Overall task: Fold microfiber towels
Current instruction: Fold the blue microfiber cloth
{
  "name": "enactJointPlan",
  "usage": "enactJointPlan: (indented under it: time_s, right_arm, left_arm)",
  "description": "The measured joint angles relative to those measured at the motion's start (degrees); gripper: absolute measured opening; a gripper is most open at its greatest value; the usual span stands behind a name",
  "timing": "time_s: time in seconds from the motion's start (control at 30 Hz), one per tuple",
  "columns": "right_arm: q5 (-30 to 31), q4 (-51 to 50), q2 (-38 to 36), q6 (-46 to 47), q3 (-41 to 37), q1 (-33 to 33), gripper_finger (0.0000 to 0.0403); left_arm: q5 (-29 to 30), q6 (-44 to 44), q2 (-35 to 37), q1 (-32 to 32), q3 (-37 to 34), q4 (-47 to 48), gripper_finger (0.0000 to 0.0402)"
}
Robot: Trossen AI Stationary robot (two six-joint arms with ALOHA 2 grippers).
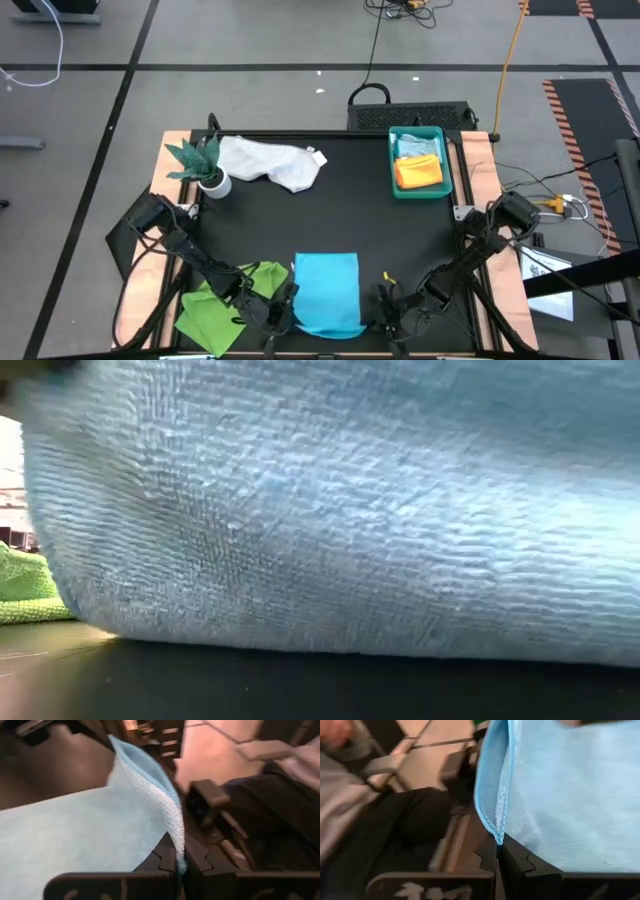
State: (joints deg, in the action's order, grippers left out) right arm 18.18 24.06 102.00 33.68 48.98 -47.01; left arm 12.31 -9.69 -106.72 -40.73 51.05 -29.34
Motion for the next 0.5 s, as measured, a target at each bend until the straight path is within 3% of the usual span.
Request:
enactJointPlan:
  time_s: [0.13,0.3,0.5]
  right_arm:
    - [8.9,-1.2,-1.8,-1.3,0.0,1.2,0.0]
    - [12.7,-7.3,-4.2,3.6,0.0,6.3,0.0]
    - [13.4,-16.4,-5.0,6.2,0.0,12.5,0.0]
  left_arm:
    - [7.9,-4.3,4.2,0.6,0.0,6.9,0.0013]
    - [17.0,-8.8,8.4,2.9,0.0,17.5,0.0006]
    - [16.7,-13.9,7.5,7.1,0.0,25.2,0.0023]
